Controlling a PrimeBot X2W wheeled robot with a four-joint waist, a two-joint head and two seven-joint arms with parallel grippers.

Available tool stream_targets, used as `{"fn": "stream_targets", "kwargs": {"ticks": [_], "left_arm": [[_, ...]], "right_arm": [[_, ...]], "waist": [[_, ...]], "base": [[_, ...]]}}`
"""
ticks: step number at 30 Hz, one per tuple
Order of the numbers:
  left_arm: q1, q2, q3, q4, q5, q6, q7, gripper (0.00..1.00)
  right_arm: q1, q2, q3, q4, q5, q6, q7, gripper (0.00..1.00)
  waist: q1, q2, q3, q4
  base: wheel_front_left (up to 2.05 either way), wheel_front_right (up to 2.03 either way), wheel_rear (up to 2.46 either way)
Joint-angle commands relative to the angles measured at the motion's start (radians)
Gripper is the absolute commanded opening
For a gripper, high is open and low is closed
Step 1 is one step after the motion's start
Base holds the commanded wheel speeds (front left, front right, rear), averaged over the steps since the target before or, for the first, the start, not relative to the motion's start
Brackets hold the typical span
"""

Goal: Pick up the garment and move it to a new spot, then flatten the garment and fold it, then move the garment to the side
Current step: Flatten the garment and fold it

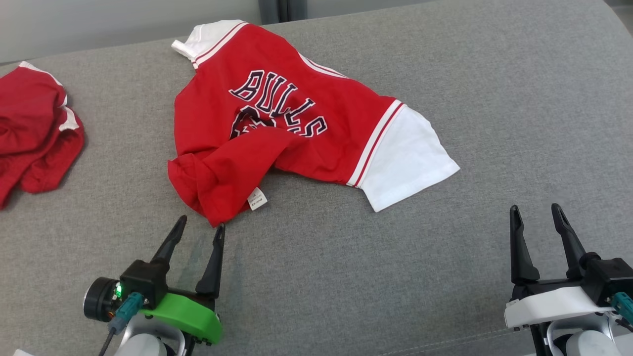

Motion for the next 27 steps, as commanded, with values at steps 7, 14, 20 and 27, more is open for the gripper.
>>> {"fn": "stream_targets", "kwargs": {"ticks": [7,14,20,27], "left_arm": [[-0.051,-0.029,-0.007,0.114,0.089,-0.045,-0.003,1.0],[-0.087,-0.052,0.034,0.161,0.147,-0.072,-0.003,1.0],[-0.11,-0.072,0.052,0.205,0.171,-0.098,-0.003,0.0],[-0.097,-0.072,0.032,0.198,0.1,-0.127,0.01,0.0]], "right_arm": [[-0.019,-0.002,0.005,-0.002,-0.005,-0.002,-0.003,1.0],[-0.022,-0.001,0.004,0.0,0.0,-0.002,-0.003,1.0],[-0.027,-0.001,-0.001,0.001,0.007,-0.002,-0.003,1.0],[0.0,-0.001,-0.019,0.002,0.007,-0.002,-0.003,1.0]], "waist": [[0.0,-0.0001,0.032,-0.006],[0.0,-0.0001,0.034,-0.026],[0.0,-0.0001,0.038,-0.031],[0.0,-0.0001,0.025,-0.001]], "base": [[0.0,0.0,0.0],[0.0,0.0,0.0],[0.0,0.0,0.0],[0.0,0.0,0.0]]}}
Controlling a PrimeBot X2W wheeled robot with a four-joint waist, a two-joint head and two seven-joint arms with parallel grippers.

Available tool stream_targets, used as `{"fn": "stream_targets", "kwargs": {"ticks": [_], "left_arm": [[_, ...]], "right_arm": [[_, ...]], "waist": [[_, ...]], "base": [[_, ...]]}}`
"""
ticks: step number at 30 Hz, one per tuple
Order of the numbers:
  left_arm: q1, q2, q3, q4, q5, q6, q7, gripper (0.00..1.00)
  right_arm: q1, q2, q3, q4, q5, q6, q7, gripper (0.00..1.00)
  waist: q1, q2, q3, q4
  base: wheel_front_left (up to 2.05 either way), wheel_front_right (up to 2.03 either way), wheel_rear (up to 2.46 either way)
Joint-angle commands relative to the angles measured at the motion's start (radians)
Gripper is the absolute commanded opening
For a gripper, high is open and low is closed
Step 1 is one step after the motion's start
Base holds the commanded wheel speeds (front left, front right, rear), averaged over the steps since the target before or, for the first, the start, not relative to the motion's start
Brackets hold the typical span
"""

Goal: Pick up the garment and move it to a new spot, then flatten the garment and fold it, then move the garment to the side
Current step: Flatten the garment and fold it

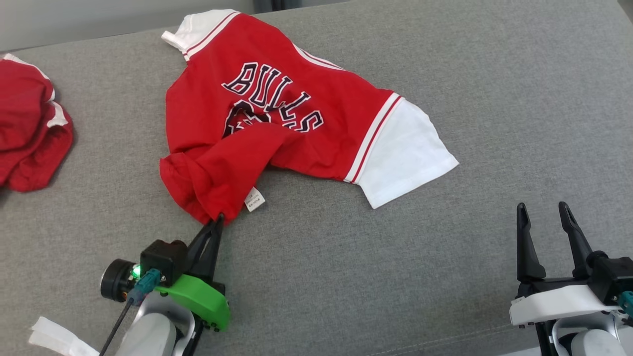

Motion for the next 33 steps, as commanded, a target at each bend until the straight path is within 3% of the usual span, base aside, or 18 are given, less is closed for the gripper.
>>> {"fn": "stream_targets", "kwargs": {"ticks": [1,3,10,14,17,21,27,33], "left_arm": [[0.019,0.011,-0.015,-0.02,-0.036,-0.006,0.025,0.0],[0.046,0.028,-0.051,-0.088,-0.116,-0.007,0.079,0.0],[0.193,0.203,-0.1,-0.478,-0.329,-0.008,0.273,0.0],[0.312,0.257,-0.089,-0.663,-0.428,0.013,0.376,0.0],[0.38,0.281,-0.082,-0.728,-0.525,0.013,0.431,0.0],[0.368,0.279,-0.057,-0.687,-0.573,0.024,0.448,0.0],[0.225,0.212,-0.03,-0.449,-0.562,0.021,0.376,0.0],[0.16,0.187,-0.048,-0.251,-0.539,0.012,0.333,0.0]], "right_arm": [[0.013,-0.001,-0.004,0.001,0.005,-0.002,-0.003,1.0],[0.019,-0.001,-0.005,0.002,0.004,-0.002,-0.003,1.0],[0.015,-0.001,-0.013,-0.007,-0.006,-0.002,-0.003,1.0],[0.01,-0.001,-0.016,-0.01,-0.01,-0.002,-0.003,1.0],[0.007,-0.001,-0.013,-0.01,-0.014,-0.002,-0.003,1.0],[0.008,-0.001,-0.013,-0.005,-0.016,-0.002,-0.003,1.0],[-0.004,-0.001,0.01,0.002,-0.025,-0.002,-0.003,1.0],[0.013,-0.001,-0.003,-0.002,-0.025,-0.002,-0.003,1.0]], "waist": [[0.0,0.0,-0.01,0.017],[0.0,0.0,-0.016,0.032],[0.0,0.0,-0.022,0.079],[0.0,0.0,-0.018,0.091],[0.0,0.0,-0.014,0.092],[0.0,0.0,-0.01,0.094],[0.0,0.0,-0.016,0.074],[0.0,0.0,-0.029,0.048]], "base": [[0.0,0.0,0.0],[0.0,0.0,0.0],[0.0,0.0,0.0],[0.0,0.0,0.0],[0.0,0.0,0.0],[0.0,0.0,0.0],[0.0,0.0,0.0],[0.0,0.0,0.0]]}}
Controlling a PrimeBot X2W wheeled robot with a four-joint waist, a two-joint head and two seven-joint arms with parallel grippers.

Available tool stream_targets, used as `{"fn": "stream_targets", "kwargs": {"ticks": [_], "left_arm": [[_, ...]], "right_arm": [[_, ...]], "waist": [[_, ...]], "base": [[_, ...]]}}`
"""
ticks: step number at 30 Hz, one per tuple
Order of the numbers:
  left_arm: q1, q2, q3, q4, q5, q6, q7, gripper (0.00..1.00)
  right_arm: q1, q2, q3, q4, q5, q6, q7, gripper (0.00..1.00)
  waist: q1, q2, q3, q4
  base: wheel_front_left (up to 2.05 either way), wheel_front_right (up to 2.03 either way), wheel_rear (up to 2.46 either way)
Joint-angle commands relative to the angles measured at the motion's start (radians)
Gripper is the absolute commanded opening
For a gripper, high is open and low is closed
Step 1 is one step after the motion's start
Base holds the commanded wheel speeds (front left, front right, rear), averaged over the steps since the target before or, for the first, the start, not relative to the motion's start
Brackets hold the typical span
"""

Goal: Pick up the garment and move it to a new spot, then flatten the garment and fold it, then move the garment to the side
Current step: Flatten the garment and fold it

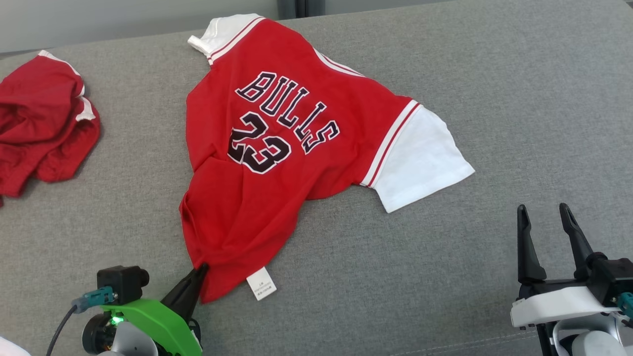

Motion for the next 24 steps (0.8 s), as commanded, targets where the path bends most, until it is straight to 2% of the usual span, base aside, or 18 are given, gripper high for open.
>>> {"fn": "stream_targets", "kwargs": {"ticks": [1,3,4,5,6,11,15,17,20,23,24], "left_arm": [[-0.016,0.006,0.004,0.025,-0.006,-0.007,-0.019,0.0],[-0.016,0.011,-0.009,0.061,0.013,-0.009,-0.039,0.16],[-0.013,0.005,-0.01,0.073,0.015,-0.012,-0.059,0.48],[-0.008,0.0,-0.009,0.079,0.013,-0.013,-0.074,0.88],[0.004,-0.004,-0.01,0.088,0.007,-0.015,-0.085,1.0],[0.046,-0.005,-0.019,0.077,0.044,-0.008,-0.167,1.0],[0.081,-0.015,-0.006,0.05,0.105,0.05,-0.276,1.0],[0.104,-0.047,0.02,0.036,0.106,0.08,-0.319,1.0],[0.114,-0.076,0.059,0.015,0.164,0.113,-0.345,1.0],[0.121,-0.128,0.139,-0.045,0.257,0.127,-0.35,1.0],[0.139,-0.146,0.162,-0.057,0.296,0.116,-0.349,1.0]], "right_arm": [[0.013,-0.002,-0.007,-0.002,-0.003,-0.002,-0.003,1.0],[0.02,-0.002,-0.012,-0.001,-0.001,-0.002,-0.003,1.0],[0.025,-0.002,-0.014,0.0,-0.001,-0.002,-0.003,1.0],[0.03,-0.002,-0.015,0.001,-0.001,-0.002,-0.003,1.0],[0.035,-0.002,-0.017,0.002,0.0,-0.002,-0.003,1.0],[0.048,-0.002,-0.025,-0.002,-0.005,-0.002,-0.003,1.0],[0.05,-0.002,-0.035,-0.021,-0.019,-0.002,-0.003,1.0],[0.052,-0.002,-0.046,-0.034,-0.028,-0.002,-0.003,1.0],[0.053,-0.002,-0.056,-0.05,-0.038,-0.002,-0.003,1.0],[0.053,-0.002,-0.062,-0.066,-0.047,-0.002,-0.003,1.0],[0.052,-0.002,-0.063,-0.07,-0.049,-0.002,-0.003,1.0]], "waist": [[0.0,0.0,-0.008,-0.007],[0.0,0.0,-0.014,-0.006],[0.0,0.0,-0.017,-0.005],[0.0,0.0,-0.021,-0.003],[0.0,0.0,-0.026,0.0],[0.0,0.0,-0.051,0.027],[0.0,0.0,-0.068,0.056],[0.0,0.0,-0.075,0.077],[0.0,0.0,-0.088,0.103],[0.0,0.0,-0.104,0.127],[0.0,0.0,-0.112,0.135]], "base": [[0.0,0.0,0.0],[0.0,0.0,0.0],[0.0,0.0,0.0],[0.0,0.0,0.0],[0.0,0.0,0.0],[0.0,0.0,0.0],[0.0,0.0,0.0],[0.0,0.0,0.0],[0.0,0.0,0.0],[0.0,0.0,0.0],[0.0,0.0,0.0]]}}
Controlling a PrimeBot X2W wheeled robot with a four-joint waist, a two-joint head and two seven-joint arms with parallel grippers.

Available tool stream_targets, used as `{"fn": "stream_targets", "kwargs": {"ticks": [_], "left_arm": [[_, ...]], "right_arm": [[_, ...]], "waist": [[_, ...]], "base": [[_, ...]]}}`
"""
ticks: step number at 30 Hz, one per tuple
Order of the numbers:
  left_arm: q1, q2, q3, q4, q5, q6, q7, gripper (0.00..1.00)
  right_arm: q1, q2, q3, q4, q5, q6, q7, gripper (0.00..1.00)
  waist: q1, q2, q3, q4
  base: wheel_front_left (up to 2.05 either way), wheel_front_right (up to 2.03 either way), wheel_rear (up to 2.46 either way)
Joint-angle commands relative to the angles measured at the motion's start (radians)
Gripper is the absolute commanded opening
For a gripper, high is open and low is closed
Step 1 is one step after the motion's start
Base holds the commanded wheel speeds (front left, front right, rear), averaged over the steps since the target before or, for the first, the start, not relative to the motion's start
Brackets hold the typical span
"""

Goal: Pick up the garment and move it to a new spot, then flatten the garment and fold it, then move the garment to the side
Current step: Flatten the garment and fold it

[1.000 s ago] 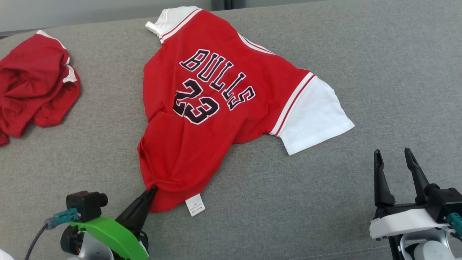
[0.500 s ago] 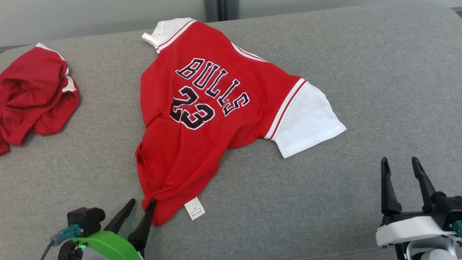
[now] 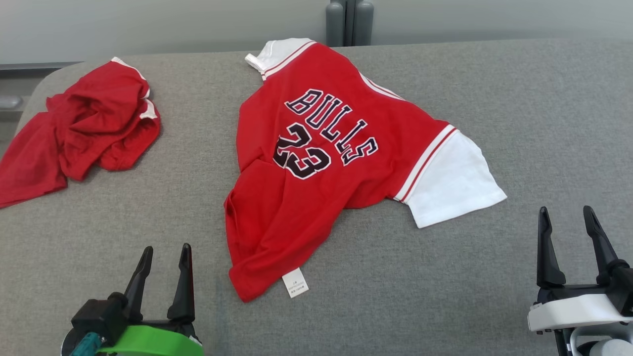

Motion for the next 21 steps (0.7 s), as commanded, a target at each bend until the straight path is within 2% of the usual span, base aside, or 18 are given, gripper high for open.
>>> {"fn": "stream_targets", "kwargs": {"ticks": [1,7,11,15,21], "left_arm": [[0.031,-0.016,0.024,-0.01,0.05,-0.014,-0.002,1.0],[0.072,-0.111,0.175,-0.064,0.23,-0.067,-0.003,1.0],[0.095,-0.161,0.263,-0.097,0.31,-0.105,-0.003,1.0],[0.108,-0.181,0.286,-0.1,0.358,-0.138,-0.003,1.0],[0.124,-0.192,0.266,-0.079,0.378,-0.148,-0.003,1.0]], "right_arm": [[0.008,-0.002,-0.002,-0.008,-0.007,-0.002,-0.003,1.0],[0.016,-0.002,0.008,-0.01,-0.011,-0.002,-0.003,1.0],[0.022,-0.002,0.021,0.006,-0.003,-0.002,-0.003,1.0],[0.03,-0.002,0.029,0.037,0.011,-0.002,-0.003,1.0],[0.03,-0.002,0.02,0.082,0.026,-0.002,-0.003,1.0]], "waist": [[0.0,-0.0001,-0.031,0.029],[0.0,-0.0001,-0.063,0.047],[0.0,-0.0001,-0.077,0.049],[0.0,-0.0001,-0.089,0.042],[0.0,-0.0001,-0.098,0.033]], "base": [[0.0,0.0,0.0],[0.0,0.0,0.0],[0.0,0.0,0.0],[0.0,0.0,0.0],[0.0,0.0,0.0]]}}
